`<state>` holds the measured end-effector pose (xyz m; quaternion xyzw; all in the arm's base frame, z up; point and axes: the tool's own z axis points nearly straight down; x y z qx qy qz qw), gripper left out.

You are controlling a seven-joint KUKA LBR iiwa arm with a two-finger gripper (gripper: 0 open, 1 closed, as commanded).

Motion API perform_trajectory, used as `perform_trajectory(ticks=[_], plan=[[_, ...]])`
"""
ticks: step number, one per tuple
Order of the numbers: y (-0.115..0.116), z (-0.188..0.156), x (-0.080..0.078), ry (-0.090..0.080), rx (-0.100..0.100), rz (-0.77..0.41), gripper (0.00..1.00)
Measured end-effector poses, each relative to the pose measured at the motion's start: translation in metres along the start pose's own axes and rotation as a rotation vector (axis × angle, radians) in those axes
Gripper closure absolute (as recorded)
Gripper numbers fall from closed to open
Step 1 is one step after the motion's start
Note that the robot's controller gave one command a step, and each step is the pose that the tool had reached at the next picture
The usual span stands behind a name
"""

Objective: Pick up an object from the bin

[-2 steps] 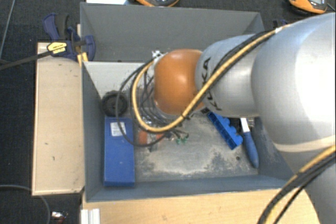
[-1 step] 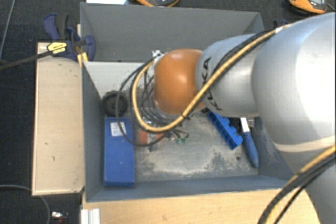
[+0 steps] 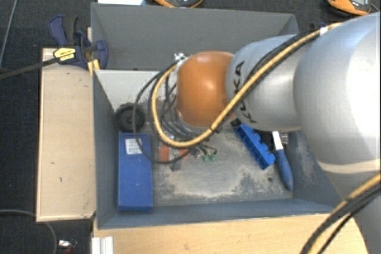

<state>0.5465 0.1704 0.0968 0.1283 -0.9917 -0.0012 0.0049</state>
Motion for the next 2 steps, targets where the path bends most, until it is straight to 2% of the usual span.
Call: perform_trajectory(ticks=[2], plan=[[0.0, -0.065, -0.002, -0.01, 0.0, 0.002, 1.0]])
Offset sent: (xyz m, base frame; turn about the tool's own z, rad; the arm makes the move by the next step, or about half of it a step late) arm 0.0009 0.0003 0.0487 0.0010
